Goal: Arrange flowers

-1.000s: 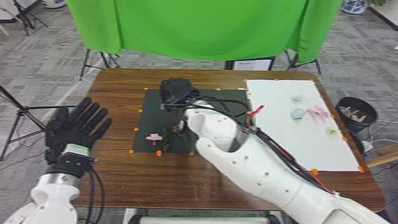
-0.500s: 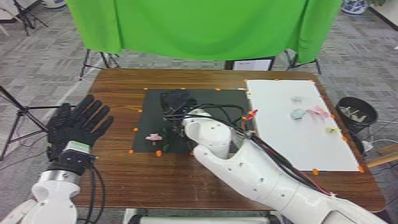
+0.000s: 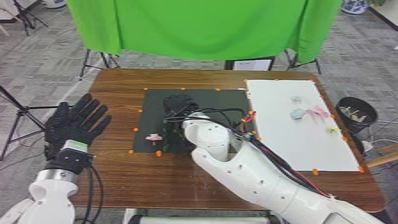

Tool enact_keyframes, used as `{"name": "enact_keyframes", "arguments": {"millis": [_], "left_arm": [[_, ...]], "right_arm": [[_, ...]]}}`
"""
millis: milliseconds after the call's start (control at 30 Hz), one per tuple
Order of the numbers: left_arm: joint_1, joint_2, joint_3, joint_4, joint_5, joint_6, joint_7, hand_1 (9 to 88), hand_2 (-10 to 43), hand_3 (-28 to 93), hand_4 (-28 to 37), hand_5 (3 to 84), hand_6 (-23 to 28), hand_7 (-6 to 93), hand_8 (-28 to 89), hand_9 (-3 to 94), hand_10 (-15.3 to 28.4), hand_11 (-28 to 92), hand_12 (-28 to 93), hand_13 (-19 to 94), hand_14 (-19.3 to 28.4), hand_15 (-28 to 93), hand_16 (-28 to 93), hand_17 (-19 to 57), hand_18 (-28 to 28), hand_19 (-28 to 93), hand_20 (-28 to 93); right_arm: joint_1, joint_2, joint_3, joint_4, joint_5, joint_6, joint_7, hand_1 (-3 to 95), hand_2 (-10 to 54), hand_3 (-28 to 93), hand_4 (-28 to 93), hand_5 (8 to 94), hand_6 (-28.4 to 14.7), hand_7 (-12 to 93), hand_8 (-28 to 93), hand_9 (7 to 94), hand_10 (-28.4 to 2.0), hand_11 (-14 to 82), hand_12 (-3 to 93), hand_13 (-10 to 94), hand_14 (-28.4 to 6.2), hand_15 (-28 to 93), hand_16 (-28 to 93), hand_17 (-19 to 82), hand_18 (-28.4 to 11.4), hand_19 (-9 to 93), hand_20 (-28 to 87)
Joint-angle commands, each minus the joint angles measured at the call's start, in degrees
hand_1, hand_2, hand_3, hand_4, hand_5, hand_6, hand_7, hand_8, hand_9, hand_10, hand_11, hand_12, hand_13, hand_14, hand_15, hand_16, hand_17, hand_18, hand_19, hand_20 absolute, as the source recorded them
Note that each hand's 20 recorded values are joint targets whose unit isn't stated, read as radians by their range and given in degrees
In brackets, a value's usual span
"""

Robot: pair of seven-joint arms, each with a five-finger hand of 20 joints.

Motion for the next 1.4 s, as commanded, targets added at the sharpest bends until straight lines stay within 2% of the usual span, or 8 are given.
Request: {"name": "enact_keyframes", "arguments": {"millis": [33, 367, 533, 733, 800, 900, 1167, 1400], "left_arm": [[0.42, 0.06, 0.06, 0.15, -0.01, 0.23, 0.18, 27.0, 15.8, 72, -28.3, 46.1, 9.7, 14.8, -7, 38.8, 15.7, 20, 14, 28, 16.5, 38, -6, -7.2, 16.4, 39, 13], [1.61, -0.48, -0.76, -0.02, 0.04, 0.00, 0.68, 27.8, 14.4, 72, -28.2, 45.8, 9.7, 14.8, -7, 38.7, 15.5, 20, 14, 28, 16.5, 38, -6, -7.2, 16.4, 39, 13], [2.02, -1.47, -0.80, -0.30, 0.08, -0.31, 0.73, 28.6, 13.3, 72, -27.8, 45.8, 9.6, 14.8, -7, 38.5, 15.6, 20, 14, 28, 16.4, 38, -6, -7.2, 16.4, 39, 13], [3.44, -1.73, -1.54, -0.39, 0.21, -0.28, 0.60, 28.9, 13.1, 72, -27.6, 45.6, 9.6, 14.8, -7, 38.5, 15.6, 20, 14, 28, 16.4, 38, -6, -7.2, 16.4, 39, 13], [3.51, -2.08, -1.27, -0.37, -0.47, -0.22, 1.20, 28.8, 13.1, 72, -27.6, 45.6, 9.6, 14.8, -7, 38.5, 15.6, 20, 14, 28, 16.4, 38, -6, -7.2, 16.4, 39, 13], [2.94, -2.75, -1.00, -0.17, 0.36, -0.77, 0.15, 28.8, 13.3, 72, -27.6, 45.7, 9.6, 14.8, -7, 38.5, 15.7, 20, 14, 28, 16.5, 38, -6, -7.2, 16.4, 39, 13], [2.98, -1.87, -1.00, -0.47, 0.41, -1.37, 0.92, 28.4, 13.7, 72, -27.8, 45.6, 9.7, 14.7, -7, 38.5, 15.6, 20, 14, 28, 16.4, 38, -6, -7.2, 16.4, 39, 13], [4.41, -1.67, -1.88, -0.95, 0.23, -1.53, 1.64, 27.8, 14.3, 72, -28.2, 45.6, 9.7, 14.6, -7, 38.5, 15.8, 20, 14, 28, 16.5, 38, -6, -7.2, 16.4, 39, 13]], "right_arm": [[0.05, -0.22, 0.08, -1.63, -0.35, -0.90, -0.16, 55.7, -9.5, 69, -28, 63.4, 1.1, 26, -15, 70.3, -11.0, 17.6, 17.8, 71, -5.0, 39, 46, 36, -22.3, 82, 43], [0.64, 1.29, 0.87, -4.93, 2.42, -1.42, 0.87, 54.1, -9.5, 70, -28, 62.1, 0.2, 24, -14, 68.5, -11.3, 17.0, 17.5, 70, -5.6, 40, 45, 36, -22.3, 81, 42], [-0.51, 2.55, 4.15, -8.20, 4.28, -6.10, 1.25, 50.1, -9.5, 74, -28, 59.2, -0.6, 23, -13, 65.8, -12.1, 15.9, 17.0, 68, -7.2, 41, 41, 35, -22.4, 81, 42], [-1.40, 6.53, 11.91, -11.99, 11.31, -0.23, 6.86, 45.8, -9.5, 79, -28, 55.9, -1.8, 21, -13, 62.8, -13.4, 15.0, 16.6, 67, -9.9, 45, 34, 35, -22.9, 80, 42], [-1.15, 7.95, 13.77, -13.08, 12.44, -1.14, 6.68, 45.2, -9.5, 78, -28, 56.0, -2.3, 20, -12, 62.5, -13.8, 14.8, 16.6, 66, -10.3, 47, 29, 34, -23.0, 81, 41], [-1.88, 13.10, 15.39, -16.10, 11.86, -0.90, 7.82, 44.3, -9.5, 76, -28, 55.9, -2.5, 20, -12, 62.2, -14.0, 14.6, 16.6, 66, -10.4, 48, 29, 34, -23.1, 81, 41], [-11.25, 29.56, 30.64, -20.79, 13.31, -6.18, 13.74, 43.7, -9.5, 76, -28, 53.3, -3.4, 17, -11, 57.4, -15.0, 12.0, 16.1, 65, -11.2, 49, 28, 34, -23.5, 81, 41], [-21.62, 34.64, 42.92, -19.83, 16.75, -10.40, 12.53, 42.9, -9.5, 76, -28, 46.1, -5.0, 14, -10, 51.0, -14.2, 8.8, 15.3, 63, -11.3, 53, 27, 32, -22.7, 80, 40]]}}
